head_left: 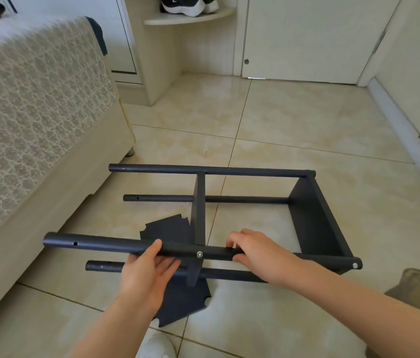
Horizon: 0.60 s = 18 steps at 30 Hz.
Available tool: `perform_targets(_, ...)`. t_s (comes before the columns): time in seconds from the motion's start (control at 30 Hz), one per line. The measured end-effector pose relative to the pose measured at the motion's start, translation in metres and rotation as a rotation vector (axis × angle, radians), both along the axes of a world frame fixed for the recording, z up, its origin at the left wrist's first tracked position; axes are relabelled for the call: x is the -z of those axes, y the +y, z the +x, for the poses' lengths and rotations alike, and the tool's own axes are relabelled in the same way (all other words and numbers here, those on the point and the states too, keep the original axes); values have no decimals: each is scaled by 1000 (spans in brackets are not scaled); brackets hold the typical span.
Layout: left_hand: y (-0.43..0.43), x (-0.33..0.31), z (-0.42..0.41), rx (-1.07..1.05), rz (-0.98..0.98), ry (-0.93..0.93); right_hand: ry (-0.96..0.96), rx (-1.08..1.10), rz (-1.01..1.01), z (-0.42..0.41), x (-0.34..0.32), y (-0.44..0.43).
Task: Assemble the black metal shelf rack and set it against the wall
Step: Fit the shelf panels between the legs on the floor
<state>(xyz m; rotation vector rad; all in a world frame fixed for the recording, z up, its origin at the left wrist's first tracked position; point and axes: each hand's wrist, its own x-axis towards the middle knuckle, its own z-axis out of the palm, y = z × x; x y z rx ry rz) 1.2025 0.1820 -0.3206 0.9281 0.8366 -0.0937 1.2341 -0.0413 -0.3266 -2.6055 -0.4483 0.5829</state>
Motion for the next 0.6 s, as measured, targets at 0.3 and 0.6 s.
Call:
perform_targets(0.3,-16,-52,34,77,161,-236,30,68,114,25,-57,-13)
perform_targets(0.6,-46,-134,66,227,355,-409,-32,151,107,30,-124,-36)
